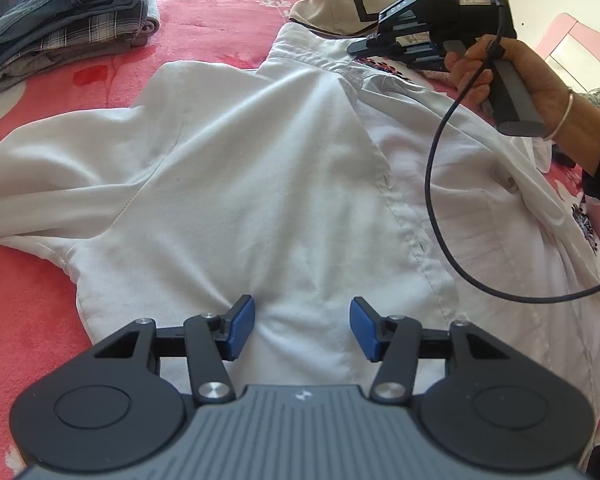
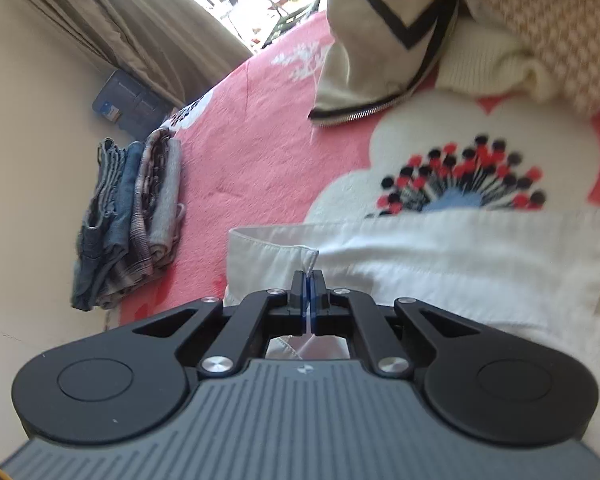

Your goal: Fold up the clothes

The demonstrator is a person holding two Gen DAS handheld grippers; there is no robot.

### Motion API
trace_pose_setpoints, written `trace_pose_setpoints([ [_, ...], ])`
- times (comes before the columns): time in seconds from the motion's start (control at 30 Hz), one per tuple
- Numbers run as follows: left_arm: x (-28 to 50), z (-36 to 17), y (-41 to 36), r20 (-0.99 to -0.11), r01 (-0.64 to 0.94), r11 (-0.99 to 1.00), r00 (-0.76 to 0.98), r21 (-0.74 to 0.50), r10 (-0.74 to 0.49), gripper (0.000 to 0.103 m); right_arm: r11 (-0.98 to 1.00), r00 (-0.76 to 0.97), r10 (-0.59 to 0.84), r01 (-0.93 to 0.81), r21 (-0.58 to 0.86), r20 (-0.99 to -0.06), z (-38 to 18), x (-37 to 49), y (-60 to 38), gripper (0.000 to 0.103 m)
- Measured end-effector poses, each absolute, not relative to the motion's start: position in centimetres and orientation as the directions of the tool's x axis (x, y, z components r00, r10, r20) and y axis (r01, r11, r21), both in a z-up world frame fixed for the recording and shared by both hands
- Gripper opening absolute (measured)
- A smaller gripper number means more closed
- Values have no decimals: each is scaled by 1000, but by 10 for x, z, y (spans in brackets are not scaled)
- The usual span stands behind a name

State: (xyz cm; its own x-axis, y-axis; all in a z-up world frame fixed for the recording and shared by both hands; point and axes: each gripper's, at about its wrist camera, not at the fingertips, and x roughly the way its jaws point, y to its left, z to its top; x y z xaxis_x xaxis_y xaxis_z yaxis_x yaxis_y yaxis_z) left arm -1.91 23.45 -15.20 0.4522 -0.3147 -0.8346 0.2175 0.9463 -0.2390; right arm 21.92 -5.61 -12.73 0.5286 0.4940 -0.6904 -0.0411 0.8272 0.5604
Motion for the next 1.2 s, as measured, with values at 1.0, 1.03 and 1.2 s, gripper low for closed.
trace_pose_setpoints([
  [1.0,-29,-157,246,-792,245,930,491,-275,-364,55,807,366,445,-560,188,-817,-110,196,71,12],
  [1.03,-30,-157,247,-790,244,930,493,-276,-364,55,820,389,405,-555,140,-828,-118,200,73,10],
  [1.2,-32,-157,249,-790,241,930,494,-278,-364,55,910,477,305,-402,104,-824,-129,227,44,5],
])
